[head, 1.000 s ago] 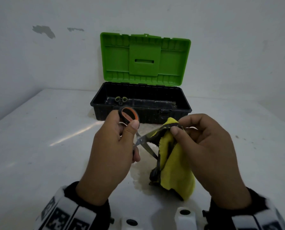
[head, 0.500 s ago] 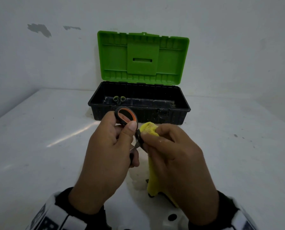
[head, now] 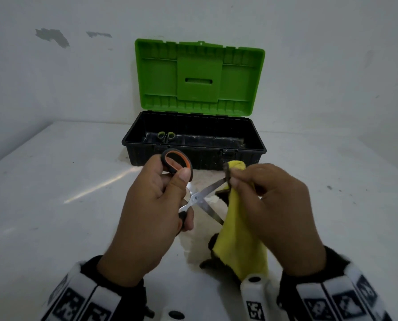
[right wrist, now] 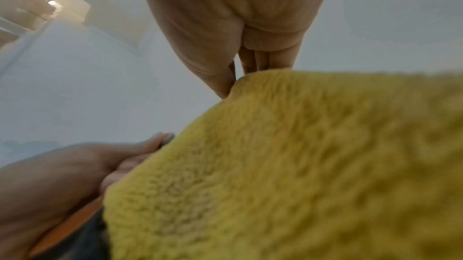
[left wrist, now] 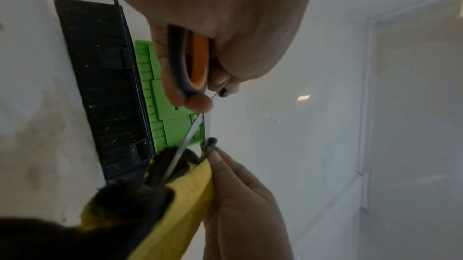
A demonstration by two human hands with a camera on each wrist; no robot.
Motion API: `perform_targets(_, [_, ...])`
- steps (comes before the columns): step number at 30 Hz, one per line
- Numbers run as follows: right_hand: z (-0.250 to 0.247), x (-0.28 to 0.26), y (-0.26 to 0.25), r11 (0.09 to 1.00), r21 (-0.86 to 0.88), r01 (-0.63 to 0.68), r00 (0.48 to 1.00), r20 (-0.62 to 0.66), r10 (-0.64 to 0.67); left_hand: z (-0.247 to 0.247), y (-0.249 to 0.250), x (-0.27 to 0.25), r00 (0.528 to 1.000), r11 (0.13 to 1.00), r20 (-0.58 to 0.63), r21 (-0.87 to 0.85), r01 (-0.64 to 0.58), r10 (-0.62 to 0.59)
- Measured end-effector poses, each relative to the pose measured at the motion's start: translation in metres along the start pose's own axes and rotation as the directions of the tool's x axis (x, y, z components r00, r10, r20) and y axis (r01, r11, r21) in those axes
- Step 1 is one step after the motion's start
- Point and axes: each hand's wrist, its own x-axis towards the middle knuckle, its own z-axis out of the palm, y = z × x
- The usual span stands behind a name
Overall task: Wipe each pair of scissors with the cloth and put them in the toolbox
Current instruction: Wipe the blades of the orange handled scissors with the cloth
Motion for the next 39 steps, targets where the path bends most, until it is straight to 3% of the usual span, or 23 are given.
perform_targets(4, [-0.015, 0.011, 0.017, 0.972, 0.07, -0.226, 0.973, -0.036, 0.229, -0.003, -0.002, 0.006, 0.998, 1.0, -0.05, 0.0, 0.026, -0.026])
perform_targets(7, [-0.02, 0.01, 0.012, 0.959, 0.154, -0.24, 0.965, -0.068, 0.252, -0.003, -0.01, 0.014, 0.996, 0.999, -0.086, -0.001, 0.033, -0.033])
perform_targets(11, [-0.006, 0.004, -0.003, 0.926, 0.266, -0.27, 0.961, 0.012, 0.277, 0.007, -0.015, 0.017, 0.998, 1.0, -0.066, 0.02, 0.017, -0.016])
perform_targets(16, [0.014, -0.007, -0.013, 0.952, 0.223, -0.208, 0.976, 0.116, 0.186, 0.015, -0.011, 0.012, 0.999, 0.999, -0.046, 0.039, -0.023, 0.025])
perform_targets(22, [0.021, -0.01, -0.013, 0.991, 0.051, -0.125, 0.992, 0.032, 0.124, 0.016, -0.011, 0.008, 0.996, 0.996, -0.038, 0.031, -0.084, 0.085])
perform_targets(33, [0.018, -0.005, -0.015, 0.989, 0.077, -0.123, 0.992, 0.038, 0.121, 0.011, -0.012, 0.008, 0.975, 0.965, -0.002, 0.145, -0.218, 0.221])
perform_targets(39, [0.026, -0.016, -0.028, 0.974, 0.168, -0.152, 0.988, 0.01, 0.152, 0.014, -0.011, 0.004, 0.931, 0.892, 0.006, 0.287, -0.35, 0.364])
